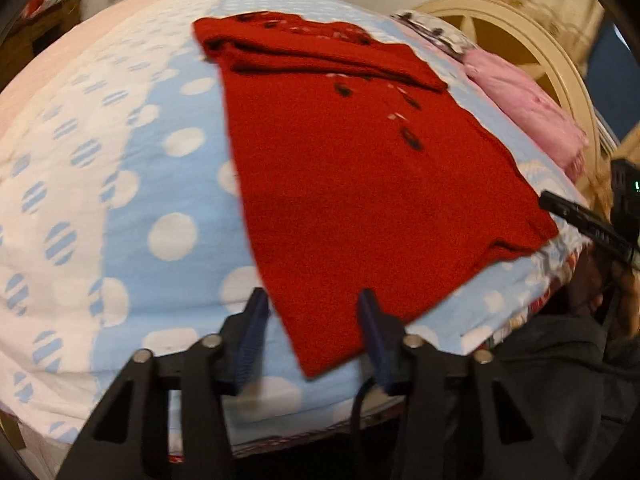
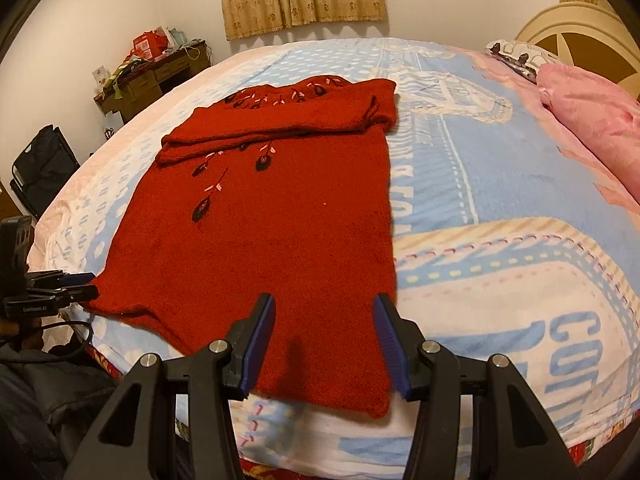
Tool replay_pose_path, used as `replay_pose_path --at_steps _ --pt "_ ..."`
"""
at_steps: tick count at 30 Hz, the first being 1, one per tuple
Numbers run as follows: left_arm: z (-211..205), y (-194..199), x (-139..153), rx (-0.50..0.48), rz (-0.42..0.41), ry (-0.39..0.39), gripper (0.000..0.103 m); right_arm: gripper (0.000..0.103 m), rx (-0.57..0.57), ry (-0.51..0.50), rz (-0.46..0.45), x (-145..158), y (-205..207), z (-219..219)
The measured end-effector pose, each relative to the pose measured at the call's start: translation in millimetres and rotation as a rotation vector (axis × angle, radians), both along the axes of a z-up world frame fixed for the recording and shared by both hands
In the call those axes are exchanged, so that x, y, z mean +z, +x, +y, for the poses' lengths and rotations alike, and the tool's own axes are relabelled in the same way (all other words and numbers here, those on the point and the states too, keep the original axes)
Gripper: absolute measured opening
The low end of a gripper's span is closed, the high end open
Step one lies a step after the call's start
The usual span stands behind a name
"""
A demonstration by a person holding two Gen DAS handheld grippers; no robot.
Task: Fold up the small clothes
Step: 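Close the left tool on the cardigan hem while the right tool grasps the hem beside it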
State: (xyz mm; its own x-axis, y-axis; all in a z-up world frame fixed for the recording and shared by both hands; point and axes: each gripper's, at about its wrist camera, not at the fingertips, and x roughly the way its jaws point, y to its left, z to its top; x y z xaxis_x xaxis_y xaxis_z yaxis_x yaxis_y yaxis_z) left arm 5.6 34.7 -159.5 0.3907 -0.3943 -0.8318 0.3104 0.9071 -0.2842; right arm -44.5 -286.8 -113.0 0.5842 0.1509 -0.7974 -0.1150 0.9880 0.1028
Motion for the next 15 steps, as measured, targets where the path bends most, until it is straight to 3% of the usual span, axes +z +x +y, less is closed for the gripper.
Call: replay_pose_path --at_steps 10,13,15 --pt "17.8 5.2 -1.2 0.014 0.058 -0.109 0.045 0.052 -0.051 0.037 0.041 -7.3 -20.2 -26.7" --pt "13.4 5.6 -1.0 -0.008 0.043 -0.066 0.024 0.052 -0.054 0.061 0.049 -10.8 -25.4 -31.7" --pt "7.1 4.5 -2.2 -0.038 0.025 -0.043 0.022 0.052 -0.055 0.073 0.049 -12.5 -26.2 -32.6"
